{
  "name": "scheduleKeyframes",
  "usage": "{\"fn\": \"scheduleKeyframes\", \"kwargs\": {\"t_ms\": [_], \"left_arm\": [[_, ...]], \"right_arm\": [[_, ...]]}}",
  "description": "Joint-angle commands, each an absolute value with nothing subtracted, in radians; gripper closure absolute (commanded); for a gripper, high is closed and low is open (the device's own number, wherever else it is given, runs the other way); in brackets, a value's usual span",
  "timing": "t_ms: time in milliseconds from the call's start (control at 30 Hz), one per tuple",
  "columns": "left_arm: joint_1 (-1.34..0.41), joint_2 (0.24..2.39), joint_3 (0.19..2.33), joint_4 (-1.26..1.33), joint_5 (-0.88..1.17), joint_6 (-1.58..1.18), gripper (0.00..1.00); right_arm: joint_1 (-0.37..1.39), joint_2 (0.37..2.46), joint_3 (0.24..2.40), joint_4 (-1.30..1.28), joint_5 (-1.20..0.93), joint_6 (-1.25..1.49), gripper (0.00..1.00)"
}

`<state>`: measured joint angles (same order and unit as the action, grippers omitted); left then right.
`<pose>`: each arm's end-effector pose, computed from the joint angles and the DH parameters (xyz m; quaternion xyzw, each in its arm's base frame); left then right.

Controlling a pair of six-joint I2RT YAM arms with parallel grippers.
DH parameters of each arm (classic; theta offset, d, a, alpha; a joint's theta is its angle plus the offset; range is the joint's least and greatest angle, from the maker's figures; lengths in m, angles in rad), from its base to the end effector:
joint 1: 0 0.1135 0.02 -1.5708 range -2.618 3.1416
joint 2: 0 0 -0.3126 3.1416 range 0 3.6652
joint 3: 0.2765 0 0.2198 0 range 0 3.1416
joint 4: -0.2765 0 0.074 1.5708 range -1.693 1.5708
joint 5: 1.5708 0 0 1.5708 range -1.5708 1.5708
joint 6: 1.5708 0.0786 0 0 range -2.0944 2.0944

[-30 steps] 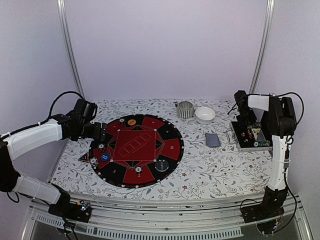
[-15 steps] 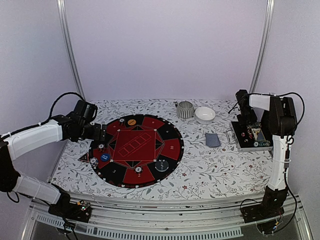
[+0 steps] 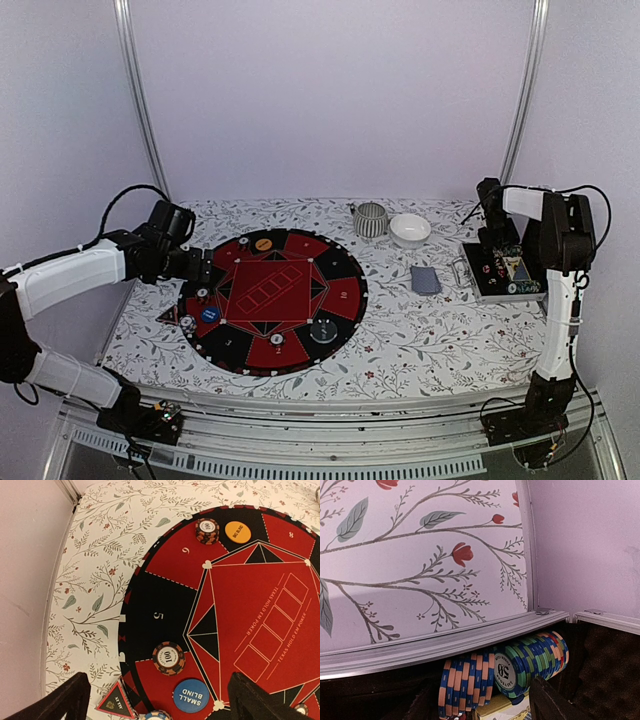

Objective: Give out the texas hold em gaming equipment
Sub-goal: Pick up the pile of poker chips from the chip case.

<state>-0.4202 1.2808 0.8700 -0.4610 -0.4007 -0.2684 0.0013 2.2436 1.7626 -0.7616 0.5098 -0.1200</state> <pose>0.2340 -0.0710 0.2716 0.0019 0.9233 0.0627 0.3790 0.4760 -0.0377 0.1783 -0.0167 0.9554 -0.2577 0.1431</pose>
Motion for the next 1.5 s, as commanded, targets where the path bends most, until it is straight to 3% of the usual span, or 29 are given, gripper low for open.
{"fn": "scheduleKeyframes", "kwargs": {"t_ms": [0, 333, 633, 967, 1467], "left_arm": [[-0.406, 1.294, 0.861, -0.447, -0.399, -0.256, 0.02], [-0.403, 1.296, 0.861, -0.446, -0.396, -0.255, 0.02], [-0.404, 1.295, 0.857, -0.446, -0.396, -0.253, 0.02], [-0.403, 1.295, 0.855, -0.448, -0.393, -0.251, 0.02], [-0.404, 1.298, 0.856, -0.446, -0.394, -0.252, 0.02]], "right_arm": [[0.000, 2.258, 1.790, -0.783, 0.503, -0.110, 0.34], [0.038, 2.265, 1.790, -0.772, 0.582, -0.140, 0.33], [0.042, 2.264, 1.789, -0.764, 0.577, -0.148, 0.45], [0.013, 2.265, 1.782, -0.739, 0.434, -0.139, 0.55], [-0.046, 2.277, 1.754, -0.720, 0.354, -0.115, 0.59]]}}
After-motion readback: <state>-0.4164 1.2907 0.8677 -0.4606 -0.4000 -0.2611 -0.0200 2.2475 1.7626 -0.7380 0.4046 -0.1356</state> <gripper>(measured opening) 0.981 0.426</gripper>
